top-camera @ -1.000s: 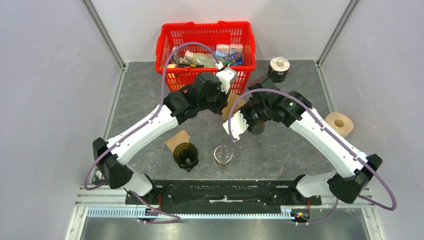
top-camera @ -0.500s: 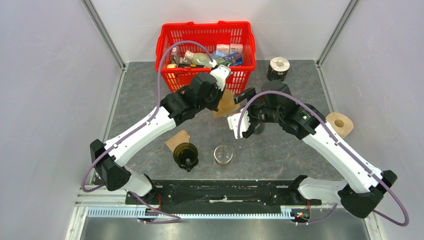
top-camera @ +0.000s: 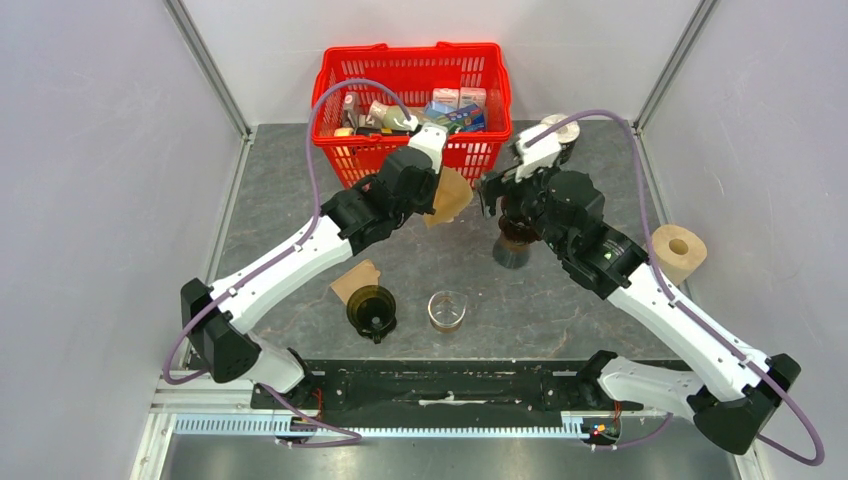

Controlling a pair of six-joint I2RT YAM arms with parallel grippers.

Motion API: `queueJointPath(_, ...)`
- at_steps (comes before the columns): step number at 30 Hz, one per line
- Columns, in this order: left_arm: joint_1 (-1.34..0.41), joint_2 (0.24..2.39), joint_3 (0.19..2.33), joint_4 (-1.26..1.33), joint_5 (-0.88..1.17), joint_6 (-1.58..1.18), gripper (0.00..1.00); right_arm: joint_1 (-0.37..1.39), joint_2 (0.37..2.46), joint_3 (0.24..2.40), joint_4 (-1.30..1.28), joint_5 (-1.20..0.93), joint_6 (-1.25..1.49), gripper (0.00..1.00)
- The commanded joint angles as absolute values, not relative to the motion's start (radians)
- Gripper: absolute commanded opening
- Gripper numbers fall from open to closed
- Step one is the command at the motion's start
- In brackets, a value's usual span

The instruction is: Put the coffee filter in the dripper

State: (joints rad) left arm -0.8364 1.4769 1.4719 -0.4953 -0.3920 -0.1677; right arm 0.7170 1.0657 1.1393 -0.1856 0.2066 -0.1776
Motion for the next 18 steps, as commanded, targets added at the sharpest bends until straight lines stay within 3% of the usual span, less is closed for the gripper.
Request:
queueJointPath(1, -0.834, 1.425, 1.438, -0.404, -0.431, -0.262, 0.02, 0.717, 1.083, 1.158, -0.145, 0.498, 0.405, 0.97)
queueJointPath(7, -0.836, 1.415, 1.421, -0.387, -0.428, -0.281, 0.02, 0.718, 1.157, 1.205, -0.175, 0.421, 0.475, 0.96)
queueJointPath(18, -0.836, 1.409, 1.403, -0.357, -0.436, -0.275, 0.02, 0.717, 1.256, 1.261, -0.254, 0.251, 0.537, 0.67)
